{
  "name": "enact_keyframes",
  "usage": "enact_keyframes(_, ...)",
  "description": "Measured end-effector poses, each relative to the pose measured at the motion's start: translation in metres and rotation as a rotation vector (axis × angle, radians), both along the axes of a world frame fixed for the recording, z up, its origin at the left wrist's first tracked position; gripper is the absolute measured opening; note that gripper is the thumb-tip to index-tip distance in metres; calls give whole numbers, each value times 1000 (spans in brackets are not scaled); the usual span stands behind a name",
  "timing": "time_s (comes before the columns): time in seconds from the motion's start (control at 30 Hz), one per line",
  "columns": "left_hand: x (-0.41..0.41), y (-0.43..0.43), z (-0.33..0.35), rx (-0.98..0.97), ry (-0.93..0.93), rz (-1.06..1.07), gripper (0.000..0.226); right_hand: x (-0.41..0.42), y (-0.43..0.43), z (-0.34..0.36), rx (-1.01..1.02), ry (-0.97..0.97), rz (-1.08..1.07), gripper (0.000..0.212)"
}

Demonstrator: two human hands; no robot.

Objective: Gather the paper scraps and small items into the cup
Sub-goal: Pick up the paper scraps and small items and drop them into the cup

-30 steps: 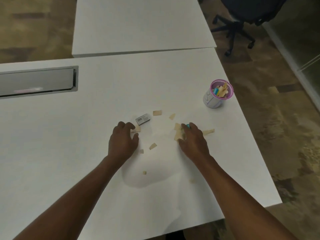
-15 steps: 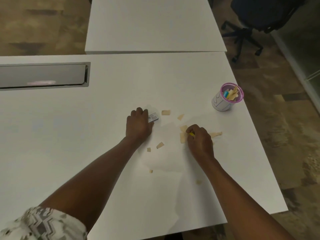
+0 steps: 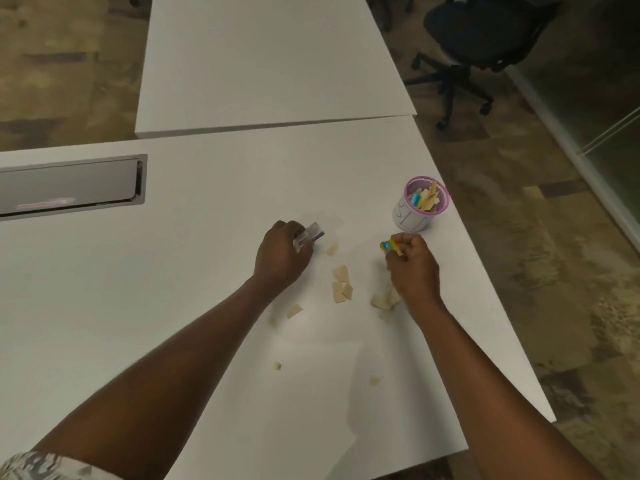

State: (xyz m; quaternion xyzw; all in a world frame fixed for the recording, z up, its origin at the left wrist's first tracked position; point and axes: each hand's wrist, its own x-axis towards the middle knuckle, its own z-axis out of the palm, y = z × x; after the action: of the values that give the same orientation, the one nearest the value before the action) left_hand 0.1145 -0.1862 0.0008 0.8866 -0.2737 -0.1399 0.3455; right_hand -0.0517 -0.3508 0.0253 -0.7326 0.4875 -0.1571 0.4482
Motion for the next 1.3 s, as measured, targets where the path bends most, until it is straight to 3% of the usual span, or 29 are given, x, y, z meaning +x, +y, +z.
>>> enact_keyframes(0.2, -18, -98, 44, -144, -77, -168, 36, -2, -81, 20, -334, -28, -55, 24)
enact_keyframes(0.3, -27, -141, 58, -161, -133, -228, 32, 4, -110, 27, -422, 5, -39, 21)
enact_keyframes(0.67, -31, -227, 36, 130, -479, -316, 20, 25, -145, 17, -547, 182, 93, 3)
enact_keyframes(0.93, -29, -221, 17, 138, -730, -507, 18, 17, -144, -2, -767, 310, 282, 17)
enact_keyframes(1.13, -27, -213, 5, 144, -694, -527, 44, 18, -141, -4, -786, 410, 357, 30)
enact_keyframes(1.3, -26, -212, 7, 162, -623, -539, 51, 19, -140, -1, -727, 417, 389, 32)
